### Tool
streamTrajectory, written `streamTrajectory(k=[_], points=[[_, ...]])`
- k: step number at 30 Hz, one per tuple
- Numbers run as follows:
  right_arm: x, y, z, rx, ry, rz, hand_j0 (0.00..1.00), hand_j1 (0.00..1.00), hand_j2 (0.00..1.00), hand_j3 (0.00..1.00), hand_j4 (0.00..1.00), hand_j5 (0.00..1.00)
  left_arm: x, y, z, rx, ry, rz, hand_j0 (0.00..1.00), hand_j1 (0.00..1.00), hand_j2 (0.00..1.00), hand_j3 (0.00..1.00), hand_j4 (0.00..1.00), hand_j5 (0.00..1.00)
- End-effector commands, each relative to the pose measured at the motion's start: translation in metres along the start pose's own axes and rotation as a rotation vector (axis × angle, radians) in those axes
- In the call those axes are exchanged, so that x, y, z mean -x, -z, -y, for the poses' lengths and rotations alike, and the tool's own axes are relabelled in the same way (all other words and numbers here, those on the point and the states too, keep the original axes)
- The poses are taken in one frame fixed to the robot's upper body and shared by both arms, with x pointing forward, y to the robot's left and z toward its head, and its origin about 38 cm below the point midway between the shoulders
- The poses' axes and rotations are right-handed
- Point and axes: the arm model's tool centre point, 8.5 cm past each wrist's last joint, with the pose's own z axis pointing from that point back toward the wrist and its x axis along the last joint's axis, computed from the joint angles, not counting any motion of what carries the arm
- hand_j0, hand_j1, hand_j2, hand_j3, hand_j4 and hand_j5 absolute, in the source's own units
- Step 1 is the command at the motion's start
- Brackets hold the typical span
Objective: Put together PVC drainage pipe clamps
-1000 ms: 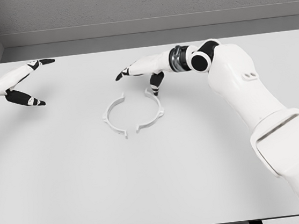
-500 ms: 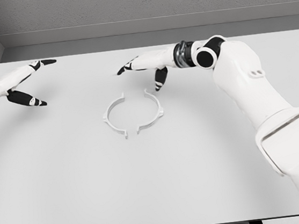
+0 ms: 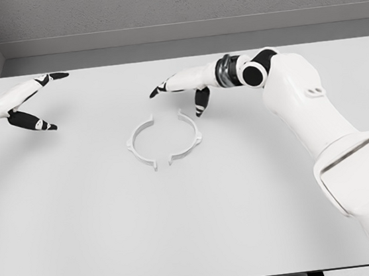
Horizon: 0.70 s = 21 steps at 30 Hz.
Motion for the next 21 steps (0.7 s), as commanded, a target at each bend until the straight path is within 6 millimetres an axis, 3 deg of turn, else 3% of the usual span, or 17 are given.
streamTrajectory(k=[1,21], points=[[-0.0044,0.0036,0.0008,0.001,0.001,0.009,1.0,1.0,1.0,1.0,1.0,1.0,0.0007,-0.0012,-0.0006,-0.005,-0.006,-0.001,1.0,1.0,1.0,1.0,1.0,1.0],[-0.0132,0.0092,0.0031,-0.017,-0.03,0.023,1.0,1.0,1.0,1.0,1.0,1.0,0.0004,-0.001,-0.0014,-0.006,-0.005,0.0,1.0,1.0,1.0,1.0,1.0,1.0]])
